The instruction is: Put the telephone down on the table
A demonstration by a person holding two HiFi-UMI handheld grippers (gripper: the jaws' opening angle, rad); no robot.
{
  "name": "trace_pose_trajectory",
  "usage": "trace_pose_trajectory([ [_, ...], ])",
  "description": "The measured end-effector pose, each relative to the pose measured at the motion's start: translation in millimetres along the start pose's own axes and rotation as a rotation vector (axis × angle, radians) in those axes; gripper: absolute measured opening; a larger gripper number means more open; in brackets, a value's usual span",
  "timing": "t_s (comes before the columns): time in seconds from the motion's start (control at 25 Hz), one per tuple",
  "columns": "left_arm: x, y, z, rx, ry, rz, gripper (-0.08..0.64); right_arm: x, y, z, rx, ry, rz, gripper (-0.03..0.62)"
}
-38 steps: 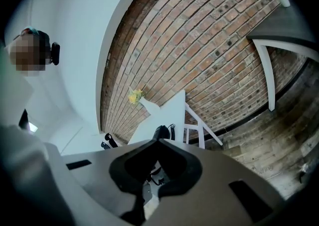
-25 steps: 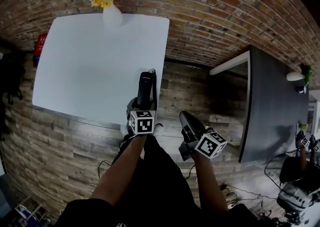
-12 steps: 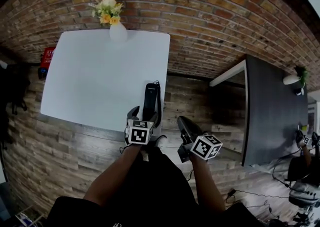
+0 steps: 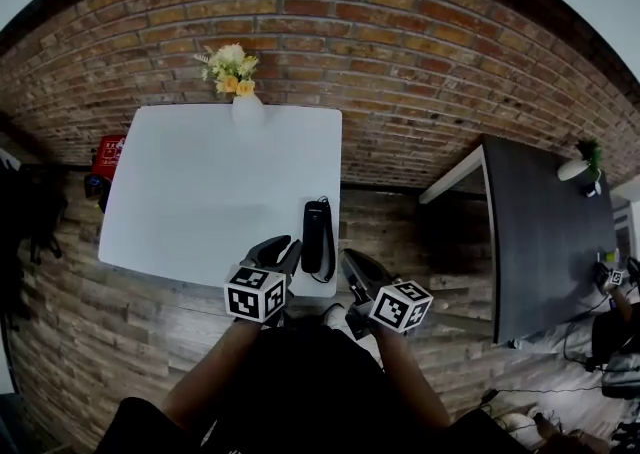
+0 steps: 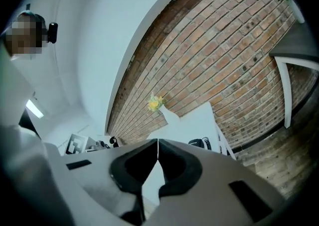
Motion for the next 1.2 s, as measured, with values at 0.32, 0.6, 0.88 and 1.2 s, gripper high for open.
trace_pose_trajectory([
  [0.32,43.1,16.4,42.8,0.328,-0.137,-0.145,0.019,3.4,13.7,27.4,0.002,0.016,-0.093,0.021],
  [0.6,53.2,11.7,66.6,0.34,-0.135,-0.167,0.014,4.5,14.4,28.4,0.018,-0.021,-0.102,0.021],
  [0.88,49.1,3.5,66.8,0.36,-0.129,-0.146,0.014,10.5,11.0,23.4,0.018,-0.05,-0.089,0.021],
  [1.2,46.9,1.2,63.2,0.357,-0.132,-0.132,0.014,13.1,9.6,22.5,0.016,-0.05,-0.082,0.021],
])
Point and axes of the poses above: the fingertips, and each gripper's own axes: x backward along the fingers, z to its left, y out of its top, the point moved 9 cm from there along x, backward along the fingers, and after that the axes turned 5 degrees about y, right-handed, at the moved point
